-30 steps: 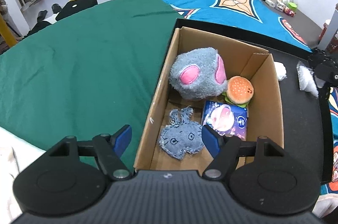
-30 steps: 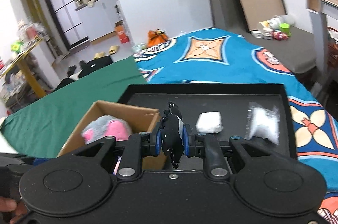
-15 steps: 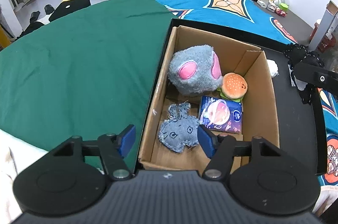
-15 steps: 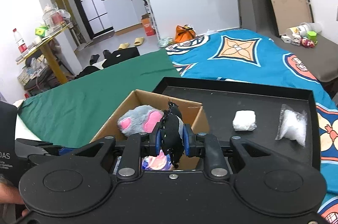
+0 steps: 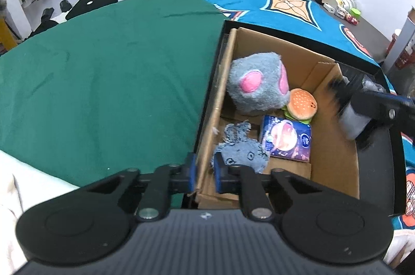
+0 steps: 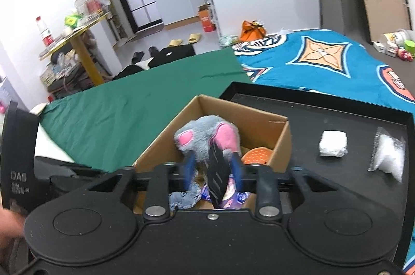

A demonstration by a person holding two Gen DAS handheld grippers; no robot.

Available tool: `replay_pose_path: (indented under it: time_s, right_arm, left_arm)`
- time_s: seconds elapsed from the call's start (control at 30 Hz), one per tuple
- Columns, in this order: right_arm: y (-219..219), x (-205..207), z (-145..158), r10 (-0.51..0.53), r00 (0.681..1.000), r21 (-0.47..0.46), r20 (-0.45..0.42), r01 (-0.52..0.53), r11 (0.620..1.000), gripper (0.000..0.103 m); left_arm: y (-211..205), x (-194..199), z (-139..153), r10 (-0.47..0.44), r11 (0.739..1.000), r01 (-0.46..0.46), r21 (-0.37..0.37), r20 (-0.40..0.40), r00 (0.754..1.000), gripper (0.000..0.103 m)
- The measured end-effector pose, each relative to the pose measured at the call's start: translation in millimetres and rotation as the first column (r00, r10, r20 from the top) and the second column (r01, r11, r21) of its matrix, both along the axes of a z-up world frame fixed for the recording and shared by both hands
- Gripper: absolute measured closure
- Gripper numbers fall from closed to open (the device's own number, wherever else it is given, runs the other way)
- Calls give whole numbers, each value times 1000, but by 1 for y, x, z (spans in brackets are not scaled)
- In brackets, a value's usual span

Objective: Organize soft objects
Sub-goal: 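Carry the black felt plush over the box and release it inside, then move the right tool to the clear stuffing bag and grasp it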

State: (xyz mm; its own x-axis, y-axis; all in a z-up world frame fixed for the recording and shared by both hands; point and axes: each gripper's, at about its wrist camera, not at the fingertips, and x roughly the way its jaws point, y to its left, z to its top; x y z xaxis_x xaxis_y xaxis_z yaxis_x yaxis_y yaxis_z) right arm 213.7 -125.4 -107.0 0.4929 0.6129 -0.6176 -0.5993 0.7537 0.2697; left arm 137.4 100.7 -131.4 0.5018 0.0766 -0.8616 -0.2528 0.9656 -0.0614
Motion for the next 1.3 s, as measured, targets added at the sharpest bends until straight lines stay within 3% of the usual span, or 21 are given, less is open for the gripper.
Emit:
replay_pose_path:
  time_s: [0.2, 0.53, 0.63, 0.8, 1.3]
  right_arm:
    - [-2, 0, 1, -8, 1000, -10, 0, 8, 1000, 54]
    - [-21, 14, -9, -132, 990, -55, -39, 130, 990, 53]
    - [-28, 19, -10, -163, 986, -53, -41, 161, 986, 50]
    - [-36, 29, -14, -212, 977, -74, -30, 210, 975, 47]
    - [-69, 54, -19, -317, 948, -46, -42, 315, 948, 34]
  left_arm:
    - [-2, 2, 1, -1, 1000, 1, 4, -4, 1000, 92]
    - [-9, 8, 5, 11, 1000, -11, 25, -30, 999, 88]
    - [-12, 11, 5, 16, 999, -15, 30, -37, 999, 82]
    - [-18, 16, 7, 21, 999, -20, 40, -30, 999, 62]
    - [-37, 36, 2, 40, 993, -32, 114, -67, 997, 49]
